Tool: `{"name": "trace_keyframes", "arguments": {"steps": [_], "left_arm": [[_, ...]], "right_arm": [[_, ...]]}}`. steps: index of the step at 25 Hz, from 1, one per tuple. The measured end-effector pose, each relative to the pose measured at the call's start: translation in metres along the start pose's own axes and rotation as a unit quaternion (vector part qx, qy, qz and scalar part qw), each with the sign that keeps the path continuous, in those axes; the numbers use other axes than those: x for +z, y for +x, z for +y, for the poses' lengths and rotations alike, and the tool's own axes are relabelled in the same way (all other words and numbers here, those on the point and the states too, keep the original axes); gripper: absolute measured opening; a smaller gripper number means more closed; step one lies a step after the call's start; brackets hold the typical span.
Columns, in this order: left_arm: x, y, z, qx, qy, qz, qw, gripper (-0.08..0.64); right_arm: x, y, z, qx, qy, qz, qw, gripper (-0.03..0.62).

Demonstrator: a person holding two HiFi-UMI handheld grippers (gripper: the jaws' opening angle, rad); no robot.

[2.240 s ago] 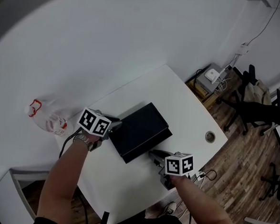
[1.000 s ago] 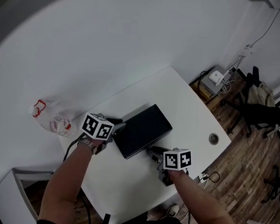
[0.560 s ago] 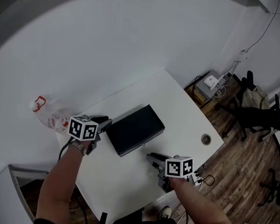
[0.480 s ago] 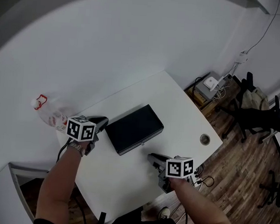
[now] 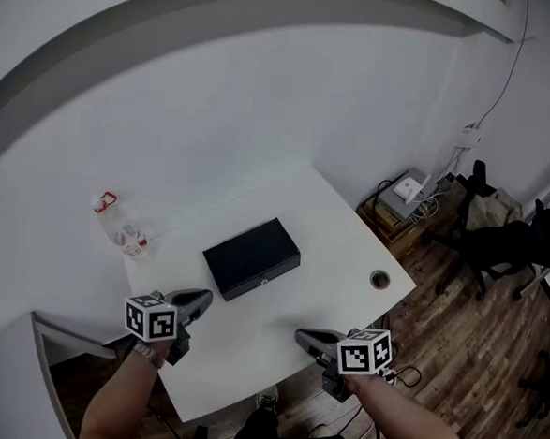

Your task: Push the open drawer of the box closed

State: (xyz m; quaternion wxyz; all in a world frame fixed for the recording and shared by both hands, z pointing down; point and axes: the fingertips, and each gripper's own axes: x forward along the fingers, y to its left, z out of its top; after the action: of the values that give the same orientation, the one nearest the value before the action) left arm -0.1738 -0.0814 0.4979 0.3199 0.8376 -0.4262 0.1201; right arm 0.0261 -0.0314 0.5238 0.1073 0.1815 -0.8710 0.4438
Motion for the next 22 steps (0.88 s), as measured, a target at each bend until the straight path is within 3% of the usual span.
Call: {"name": "trace_keyframes", "arguments": {"steps": [6, 13, 18, 22], "left_arm": [[-0.079, -0.021, -0.139, -0.046, -0.037, -0.019, 0.9981, 0.000], [-0.159, -0.032, -0.283, -0.100, -0.096, -0.040, 0.9896, 0.000], [-0.207, -0.042, -0.343, -0.123, -0.149, -0.044, 0.9802, 0.000], [-0.224, -0.052, -0.364, -0.132, -0.171, -0.062, 0.9745, 0.000]], "right_arm": [[-0.046, -0.077, 0.039, 0.062, -0.026, 0.009, 0.998, 0.005], [-0.107, -0.150, 0.074, 0.114, -0.028, 0.026, 0.993, 0.005], [-0.146, -0.186, 0.103, 0.128, -0.002, 0.018, 0.992, 0.005], [-0.163, -0.208, 0.124, 0.129, 0.015, -0.005, 0.992, 0.004]]}}
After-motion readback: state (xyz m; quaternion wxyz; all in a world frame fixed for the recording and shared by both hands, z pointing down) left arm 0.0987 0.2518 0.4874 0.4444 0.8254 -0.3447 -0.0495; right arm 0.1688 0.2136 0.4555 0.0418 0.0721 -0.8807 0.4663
